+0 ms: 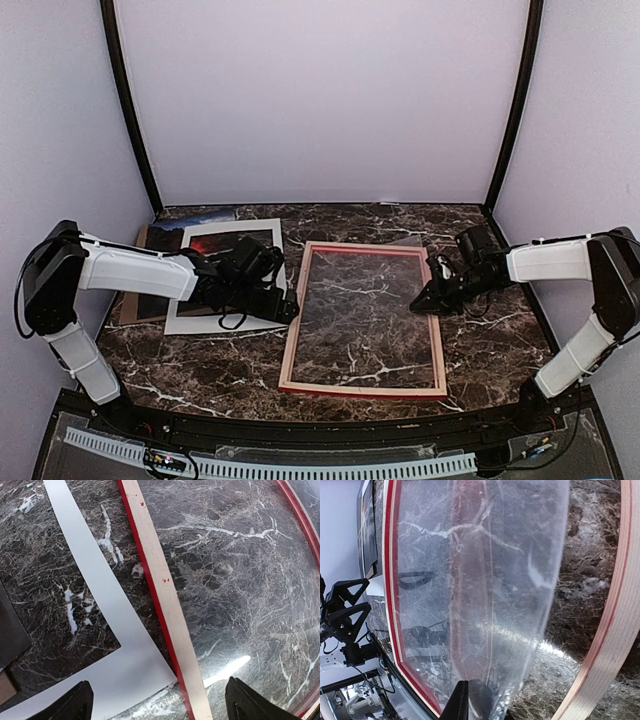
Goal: Put the photo into the frame
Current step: Place the glass panel at the frame body, then position the photo frame at the center of the board.
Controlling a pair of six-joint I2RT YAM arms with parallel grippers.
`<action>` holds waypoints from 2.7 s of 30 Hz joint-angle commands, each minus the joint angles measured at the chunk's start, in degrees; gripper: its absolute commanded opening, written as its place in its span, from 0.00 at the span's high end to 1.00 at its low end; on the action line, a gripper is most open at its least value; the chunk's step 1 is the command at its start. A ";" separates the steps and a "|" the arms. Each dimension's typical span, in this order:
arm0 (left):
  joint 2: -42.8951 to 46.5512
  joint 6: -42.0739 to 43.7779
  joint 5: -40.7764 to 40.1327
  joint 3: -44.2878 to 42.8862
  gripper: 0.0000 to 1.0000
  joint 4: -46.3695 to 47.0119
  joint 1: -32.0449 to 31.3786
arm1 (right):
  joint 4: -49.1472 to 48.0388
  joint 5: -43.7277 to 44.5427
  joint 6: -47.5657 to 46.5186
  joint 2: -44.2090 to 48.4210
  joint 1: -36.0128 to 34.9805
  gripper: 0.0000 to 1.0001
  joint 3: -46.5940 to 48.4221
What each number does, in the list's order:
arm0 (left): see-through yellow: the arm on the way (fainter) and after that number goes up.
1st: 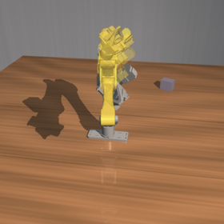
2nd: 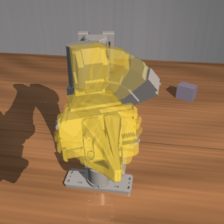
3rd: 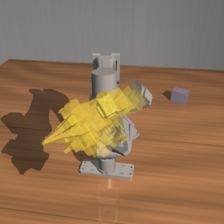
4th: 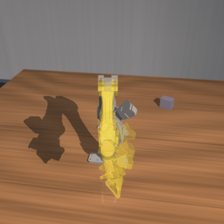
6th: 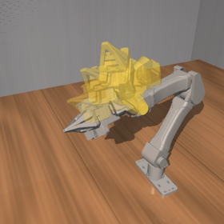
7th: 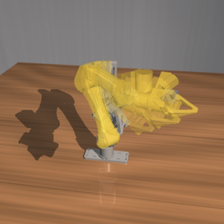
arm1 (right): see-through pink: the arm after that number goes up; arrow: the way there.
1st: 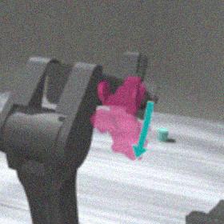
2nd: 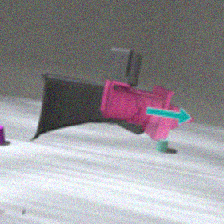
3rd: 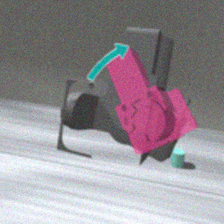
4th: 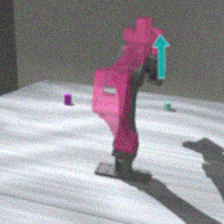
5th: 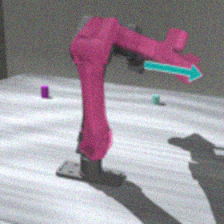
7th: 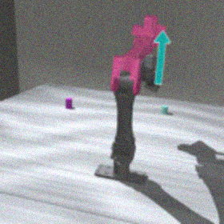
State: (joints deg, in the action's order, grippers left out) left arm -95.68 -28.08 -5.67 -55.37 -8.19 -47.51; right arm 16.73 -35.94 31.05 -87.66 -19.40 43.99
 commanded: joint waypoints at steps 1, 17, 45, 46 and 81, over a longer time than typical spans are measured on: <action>-0.56 -0.25 -1.61 -1.30 0.05 1.04 -0.88 | -1.65 -3.34 1.02 0.29 0.06 0.88 0.92; -0.37 1.73 -1.42 -2.07 0.05 3.27 -1.55 | 0.53 -0.60 0.46 -1.27 0.06 0.64 2.34; -0.87 4.55 -1.61 -6.73 0.05 3.12 -4.44 | 13.94 25.14 -4.71 2.26 0.06 0.49 7.83; -0.71 5.01 -2.61 -6.86 0.05 2.22 -4.39 | 13.60 25.21 -4.82 1.63 0.06 0.50 7.74; 11.48 4.95 1.43 0.21 0.04 -8.28 14.58 | 14.64 35.60 -13.77 -10.29 1.12 0.80 11.67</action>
State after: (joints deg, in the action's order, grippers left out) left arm -88.12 -23.14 -5.32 -56.75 -13.82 -35.22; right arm 29.85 -6.92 19.77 -95.72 -19.49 54.19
